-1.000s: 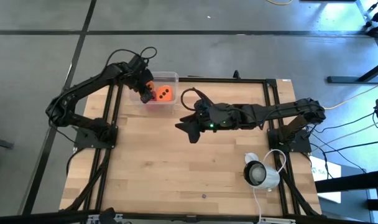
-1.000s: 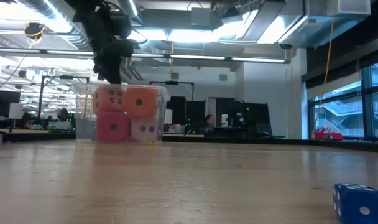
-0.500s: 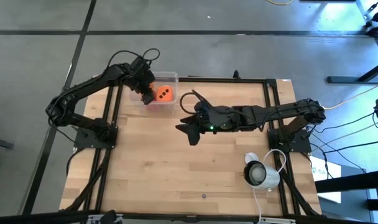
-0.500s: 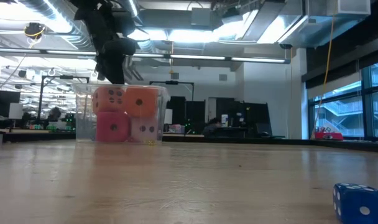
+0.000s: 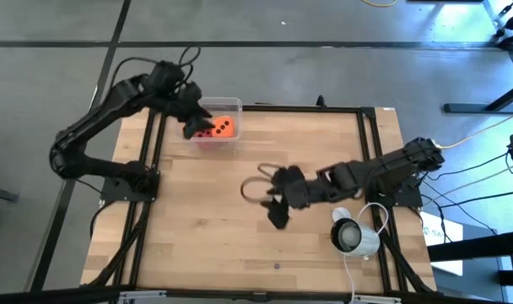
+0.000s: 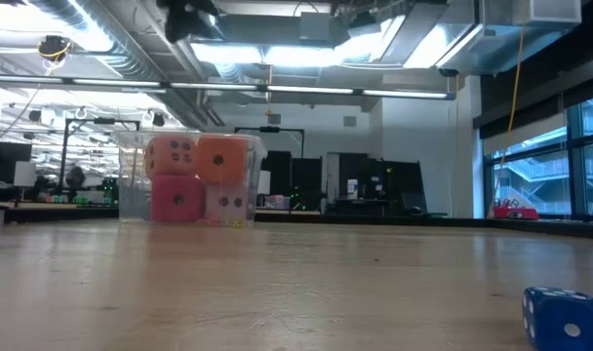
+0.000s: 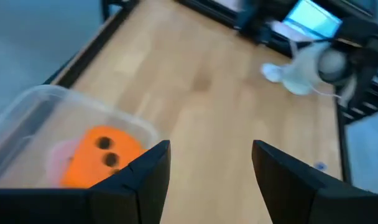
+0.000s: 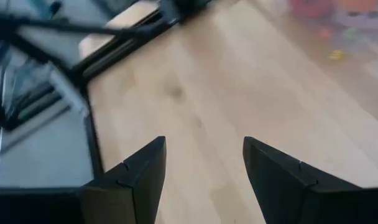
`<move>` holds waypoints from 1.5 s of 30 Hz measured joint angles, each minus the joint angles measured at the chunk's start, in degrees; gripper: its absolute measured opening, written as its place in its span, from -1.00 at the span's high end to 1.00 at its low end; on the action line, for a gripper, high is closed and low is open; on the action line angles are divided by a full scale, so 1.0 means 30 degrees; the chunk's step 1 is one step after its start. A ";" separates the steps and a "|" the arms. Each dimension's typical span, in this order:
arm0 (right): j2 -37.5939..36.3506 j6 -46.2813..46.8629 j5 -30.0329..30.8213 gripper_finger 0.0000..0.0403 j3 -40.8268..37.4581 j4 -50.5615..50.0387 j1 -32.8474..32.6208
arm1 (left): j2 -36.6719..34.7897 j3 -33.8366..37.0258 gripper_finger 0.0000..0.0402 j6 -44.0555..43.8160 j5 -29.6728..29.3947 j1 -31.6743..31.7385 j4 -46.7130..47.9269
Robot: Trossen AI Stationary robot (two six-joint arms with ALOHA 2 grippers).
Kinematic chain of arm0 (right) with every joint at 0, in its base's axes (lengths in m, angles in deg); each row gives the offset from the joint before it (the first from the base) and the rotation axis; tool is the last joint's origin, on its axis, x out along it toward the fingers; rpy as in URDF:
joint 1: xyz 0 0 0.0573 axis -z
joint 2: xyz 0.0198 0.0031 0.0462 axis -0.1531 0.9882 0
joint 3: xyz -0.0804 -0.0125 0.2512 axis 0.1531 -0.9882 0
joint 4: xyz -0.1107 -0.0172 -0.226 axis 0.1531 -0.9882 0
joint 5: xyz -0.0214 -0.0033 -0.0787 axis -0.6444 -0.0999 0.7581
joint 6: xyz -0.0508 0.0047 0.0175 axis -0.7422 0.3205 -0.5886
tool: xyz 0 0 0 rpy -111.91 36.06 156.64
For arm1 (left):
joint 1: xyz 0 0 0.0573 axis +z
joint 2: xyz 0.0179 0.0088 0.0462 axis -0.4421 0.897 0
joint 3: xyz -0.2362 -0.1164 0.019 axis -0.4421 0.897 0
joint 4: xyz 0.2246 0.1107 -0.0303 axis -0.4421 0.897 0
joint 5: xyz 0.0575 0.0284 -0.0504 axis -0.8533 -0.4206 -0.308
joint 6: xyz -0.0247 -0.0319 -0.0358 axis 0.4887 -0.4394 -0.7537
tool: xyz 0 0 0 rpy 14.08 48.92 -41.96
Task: Pick & Place Dice
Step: Put the small blue die into the transparent bin
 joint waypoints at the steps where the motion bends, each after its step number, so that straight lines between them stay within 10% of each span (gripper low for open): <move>1: 0.0000 -0.0267 -0.0029 -0.06 -0.0037 0.0057 -0.0327 | -0.0405 0.0219 -0.07 -0.0154 -0.0052 -0.0432 0.0009; 16: 0.4245 0.9704 -0.0320 -0.06 -0.1210 0.0580 -0.5201 | -0.7078 0.8628 -0.07 -0.7684 -0.0591 -0.9841 -0.8325; 27: 0.7909 1.4339 -0.0943 -0.06 -0.1224 0.1877 -0.6841 | -0.7753 0.9687 -0.07 -1.0679 -0.5768 -1.6707 -1.0127; 33: 0.8677 1.5175 -0.4396 -0.06 -0.1224 0.1785 -0.6489 | -0.7195 0.9694 -0.07 -1.0780 -0.6667 -1.8269 -1.1081; 45: 0.8684 1.6288 -0.3565 -0.06 -0.1224 0.1639 -0.5368 | -0.5960 0.9694 -0.07 -1.1280 -0.7278 -1.8865 -1.1242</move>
